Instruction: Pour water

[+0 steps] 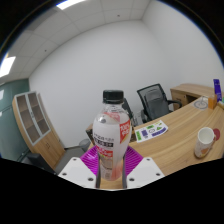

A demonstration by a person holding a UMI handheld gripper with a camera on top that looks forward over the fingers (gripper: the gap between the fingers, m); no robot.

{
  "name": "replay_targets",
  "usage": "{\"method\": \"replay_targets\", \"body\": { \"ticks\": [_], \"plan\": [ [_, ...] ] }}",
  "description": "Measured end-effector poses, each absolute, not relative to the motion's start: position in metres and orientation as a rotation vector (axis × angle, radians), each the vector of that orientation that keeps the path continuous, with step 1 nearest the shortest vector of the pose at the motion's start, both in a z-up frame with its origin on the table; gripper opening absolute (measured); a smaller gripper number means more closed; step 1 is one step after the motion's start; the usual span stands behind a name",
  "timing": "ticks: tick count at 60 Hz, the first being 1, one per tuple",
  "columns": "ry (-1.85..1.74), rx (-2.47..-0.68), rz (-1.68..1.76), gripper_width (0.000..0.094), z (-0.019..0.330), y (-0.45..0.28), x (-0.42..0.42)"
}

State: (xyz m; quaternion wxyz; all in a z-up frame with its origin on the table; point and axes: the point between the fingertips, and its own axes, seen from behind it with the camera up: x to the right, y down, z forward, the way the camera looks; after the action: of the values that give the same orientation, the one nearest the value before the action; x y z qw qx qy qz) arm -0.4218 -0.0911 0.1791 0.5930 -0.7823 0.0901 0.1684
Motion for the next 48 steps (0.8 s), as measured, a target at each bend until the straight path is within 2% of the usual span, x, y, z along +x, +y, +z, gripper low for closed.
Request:
{"method": "replay_targets", "body": {
  "ticks": [9, 18, 38, 48],
  "plan": [
    [0.446, -1.735, 0.771, 0.0292, 0.232, -0.111, -0.390],
    [0.735, -1.618, 1.194, 0.0291, 0.251, -0.115, -0.339],
    [1.325, -1.336, 1.725, 0.0290, 0.191, -0.109, -0.245],
    [1.465, -1.271, 1.856, 0.0290, 0.179, -0.118, -0.225]
  ]
}}
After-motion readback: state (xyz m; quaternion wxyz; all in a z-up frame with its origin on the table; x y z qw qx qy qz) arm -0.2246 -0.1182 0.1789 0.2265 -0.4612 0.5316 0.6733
